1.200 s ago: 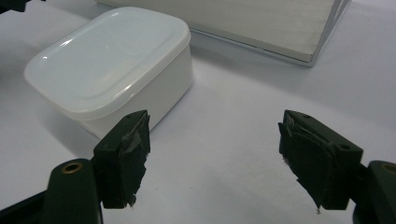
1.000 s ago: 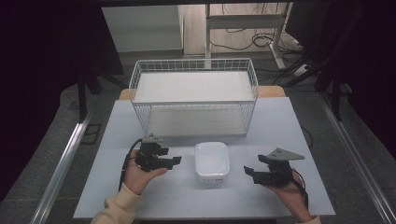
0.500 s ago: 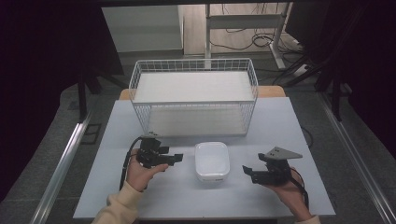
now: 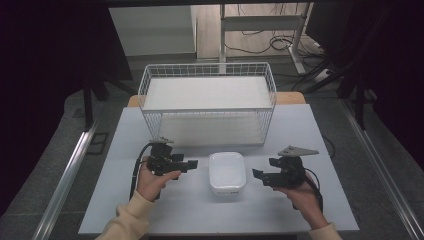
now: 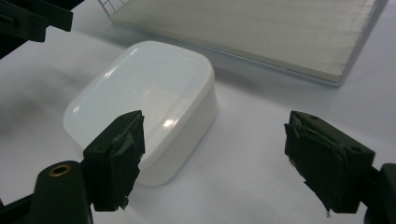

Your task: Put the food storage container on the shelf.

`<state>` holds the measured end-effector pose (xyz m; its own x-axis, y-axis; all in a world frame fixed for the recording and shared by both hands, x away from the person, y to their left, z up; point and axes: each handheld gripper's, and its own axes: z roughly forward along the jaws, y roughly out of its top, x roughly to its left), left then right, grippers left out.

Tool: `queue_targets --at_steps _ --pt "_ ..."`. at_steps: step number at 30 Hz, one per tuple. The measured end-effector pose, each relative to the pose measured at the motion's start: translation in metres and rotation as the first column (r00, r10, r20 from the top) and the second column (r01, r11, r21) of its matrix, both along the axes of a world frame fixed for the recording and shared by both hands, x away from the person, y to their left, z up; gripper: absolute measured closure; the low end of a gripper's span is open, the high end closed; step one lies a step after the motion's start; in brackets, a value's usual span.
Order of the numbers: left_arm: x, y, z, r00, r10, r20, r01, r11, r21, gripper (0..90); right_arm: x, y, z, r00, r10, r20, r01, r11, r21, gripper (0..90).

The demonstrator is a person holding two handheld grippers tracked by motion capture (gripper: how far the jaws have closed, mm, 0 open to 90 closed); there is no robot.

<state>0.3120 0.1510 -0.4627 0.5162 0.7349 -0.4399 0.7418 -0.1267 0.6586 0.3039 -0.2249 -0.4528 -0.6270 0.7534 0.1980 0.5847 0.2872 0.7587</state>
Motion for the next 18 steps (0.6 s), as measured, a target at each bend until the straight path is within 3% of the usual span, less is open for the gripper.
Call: queue_targets --at_steps 4,10,18 --pt "0.004 -0.008 0.003 0.9998 -0.019 0.001 0.019 0.9998 -0.007 29.0 0.009 0.009 0.004 0.9994 0.01 -0.032 -0.01 1.0 0.025 21.0" --pt "0.011 -0.018 0.008 0.9994 -0.033 0.008 0.033 0.9991 -0.026 29.9 0.021 0.026 0.011 0.9986 0.027 -0.045 -0.025 0.998 0.05 22.9" --pt "0.009 -0.018 0.004 0.9997 -0.025 -0.003 0.025 0.9994 -0.024 29.6 0.025 0.031 0.003 0.9966 0.048 -0.068 -0.043 0.996 0.075 26.7"
